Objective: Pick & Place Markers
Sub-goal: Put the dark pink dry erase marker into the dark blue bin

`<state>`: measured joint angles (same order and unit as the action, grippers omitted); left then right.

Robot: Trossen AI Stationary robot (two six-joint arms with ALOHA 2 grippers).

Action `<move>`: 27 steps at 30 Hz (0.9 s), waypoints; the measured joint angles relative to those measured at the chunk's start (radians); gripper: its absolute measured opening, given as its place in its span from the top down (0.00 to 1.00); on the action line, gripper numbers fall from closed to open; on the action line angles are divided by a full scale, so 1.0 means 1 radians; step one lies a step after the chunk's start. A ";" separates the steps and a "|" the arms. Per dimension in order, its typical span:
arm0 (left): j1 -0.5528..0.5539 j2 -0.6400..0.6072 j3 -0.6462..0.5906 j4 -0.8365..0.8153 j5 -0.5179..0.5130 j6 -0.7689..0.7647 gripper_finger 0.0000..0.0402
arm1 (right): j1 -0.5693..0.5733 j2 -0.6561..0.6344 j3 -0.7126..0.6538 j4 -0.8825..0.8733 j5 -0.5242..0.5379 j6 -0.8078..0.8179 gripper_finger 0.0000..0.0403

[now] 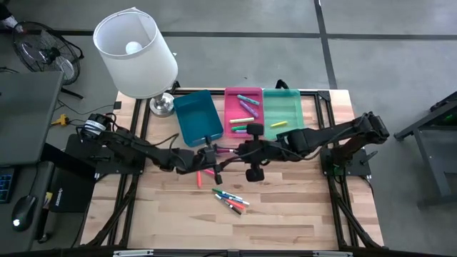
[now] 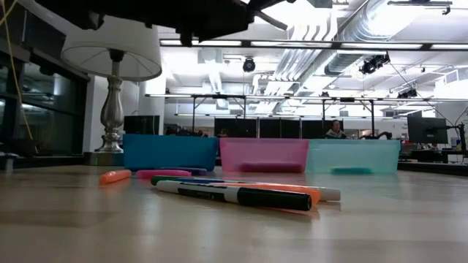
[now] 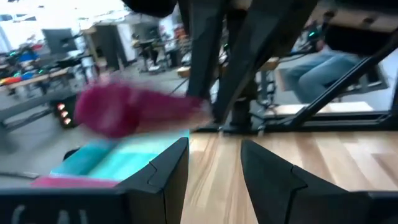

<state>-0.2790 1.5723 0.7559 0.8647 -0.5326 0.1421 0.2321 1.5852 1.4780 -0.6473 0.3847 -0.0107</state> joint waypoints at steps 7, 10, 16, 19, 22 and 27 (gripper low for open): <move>-0.002 0.000 0.000 0.014 0.029 0.046 0.64 | 0.000 0.000 0.000 -0.094 0.050 0.049 0.96; -0.002 0.000 0.000 0.026 0.029 0.061 0.64 | 0.000 0.000 0.000 -0.122 0.061 0.070 0.96; 0.017 0.000 0.000 0.037 0.056 0.061 0.64 | 0.003 0.000 0.000 -0.117 0.061 0.087 0.96; 0.037 0.000 0.000 0.026 0.079 0.051 0.64 | 0.009 -0.008 0.000 -0.127 0.099 0.088 0.96; 0.042 0.000 0.000 0.010 0.079 0.045 0.64 | 0.011 -0.042 0.000 -0.172 0.127 0.096 0.96; 0.050 0.000 0.000 0.007 0.090 0.037 0.64 | 0.019 -0.142 -0.007 -0.273 0.267 0.170 0.96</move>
<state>-0.2286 1.5723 0.7559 0.8719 -0.4430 0.1795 0.2514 1.4435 1.4714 -0.9200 0.6518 0.1596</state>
